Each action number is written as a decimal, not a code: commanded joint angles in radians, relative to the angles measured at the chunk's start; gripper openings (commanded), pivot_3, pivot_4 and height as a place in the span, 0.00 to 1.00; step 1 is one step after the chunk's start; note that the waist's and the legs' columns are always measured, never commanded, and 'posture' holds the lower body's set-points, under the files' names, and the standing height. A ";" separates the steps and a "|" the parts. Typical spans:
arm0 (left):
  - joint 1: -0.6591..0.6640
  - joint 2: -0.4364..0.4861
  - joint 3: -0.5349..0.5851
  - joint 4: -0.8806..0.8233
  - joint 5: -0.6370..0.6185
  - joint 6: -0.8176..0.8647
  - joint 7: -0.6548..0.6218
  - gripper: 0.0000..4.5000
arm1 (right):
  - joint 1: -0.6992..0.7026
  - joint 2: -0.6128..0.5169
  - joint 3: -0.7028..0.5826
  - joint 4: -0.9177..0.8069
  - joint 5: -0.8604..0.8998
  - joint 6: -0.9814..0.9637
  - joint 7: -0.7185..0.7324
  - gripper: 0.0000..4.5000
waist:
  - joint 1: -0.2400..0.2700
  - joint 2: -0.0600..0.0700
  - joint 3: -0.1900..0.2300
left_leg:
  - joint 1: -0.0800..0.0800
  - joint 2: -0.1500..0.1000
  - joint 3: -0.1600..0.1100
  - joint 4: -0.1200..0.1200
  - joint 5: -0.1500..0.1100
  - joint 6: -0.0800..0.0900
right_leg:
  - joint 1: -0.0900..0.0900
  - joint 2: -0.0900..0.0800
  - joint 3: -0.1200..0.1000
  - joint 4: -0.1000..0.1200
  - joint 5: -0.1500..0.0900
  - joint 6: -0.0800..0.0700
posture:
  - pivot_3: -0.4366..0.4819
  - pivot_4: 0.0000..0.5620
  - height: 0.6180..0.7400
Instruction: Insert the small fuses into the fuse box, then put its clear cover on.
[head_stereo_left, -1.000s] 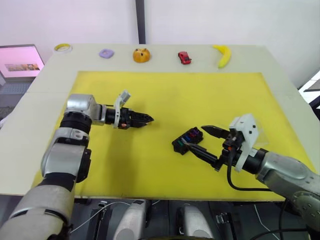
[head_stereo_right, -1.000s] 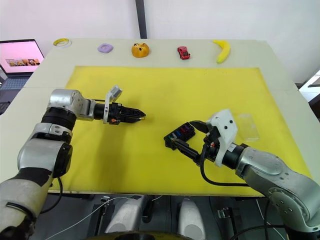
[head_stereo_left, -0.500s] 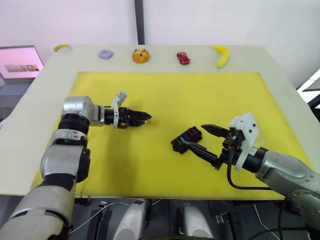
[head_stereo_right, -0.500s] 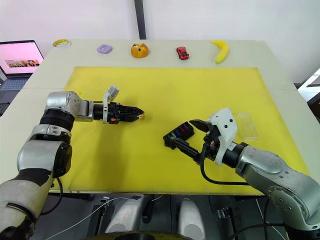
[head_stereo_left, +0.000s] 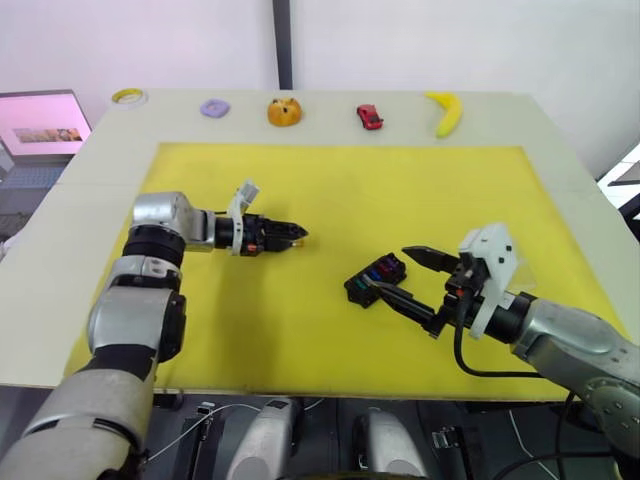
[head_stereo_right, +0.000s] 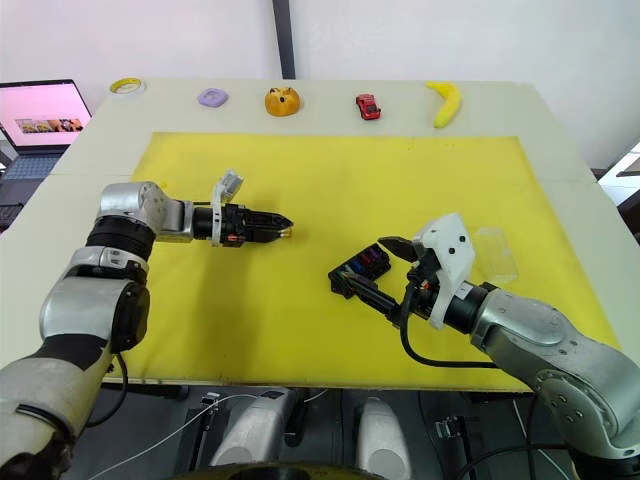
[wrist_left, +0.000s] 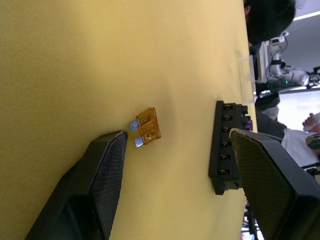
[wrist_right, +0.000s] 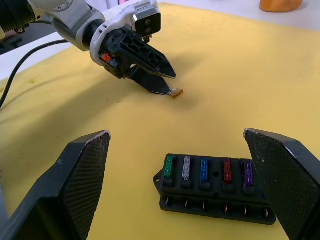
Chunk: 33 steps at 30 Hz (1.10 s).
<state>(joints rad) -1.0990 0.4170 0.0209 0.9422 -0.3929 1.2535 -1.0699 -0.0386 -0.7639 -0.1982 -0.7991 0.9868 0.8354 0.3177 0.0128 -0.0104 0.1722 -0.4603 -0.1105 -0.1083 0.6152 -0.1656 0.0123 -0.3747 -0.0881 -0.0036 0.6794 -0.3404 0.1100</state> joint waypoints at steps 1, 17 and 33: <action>-0.015 -0.019 0.005 -0.005 -0.005 -0.009 0.002 0.77 | -0.001 0.006 -0.005 -0.014 -0.003 -0.015 0.006 1.00 | 0.001 0.000 0.000 | 0.000 0.000 0.000 0.000 0.000 0.000 | 0.000 0.000 0.000 0.000 0.000 0.000 | 0.48 0.27 0.96; -0.004 -0.053 0.058 0.037 -0.006 -0.043 0.055 0.77 | 0.005 0.002 -0.010 -0.017 -0.012 -0.013 0.007 1.00 | 0.002 0.000 0.000 | 0.000 -0.001 0.000 0.001 0.000 0.000 | 0.000 0.000 0.000 0.001 0.000 0.000 | 0.48 0.27 0.96; 0.039 -0.040 0.065 0.060 0.006 -0.071 0.055 0.60 | 0.003 -0.003 -0.011 -0.015 -0.011 -0.010 0.011 1.00 | -0.001 0.000 -0.001 | 0.001 -0.001 0.000 0.002 0.000 0.000 | 0.001 0.000 0.000 0.002 0.000 0.000 | 0.48 0.27 0.96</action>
<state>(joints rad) -1.0713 0.3797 0.0938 0.9881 -0.4005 1.1859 -1.0233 -0.0255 -0.7645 -0.1906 -0.7990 0.9739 0.8355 0.3247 0.0122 -0.0104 0.1709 -0.4593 -0.1113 -0.1086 0.6169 -0.1655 0.0124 -0.3737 -0.0884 -0.0036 0.6815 -0.3404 0.1101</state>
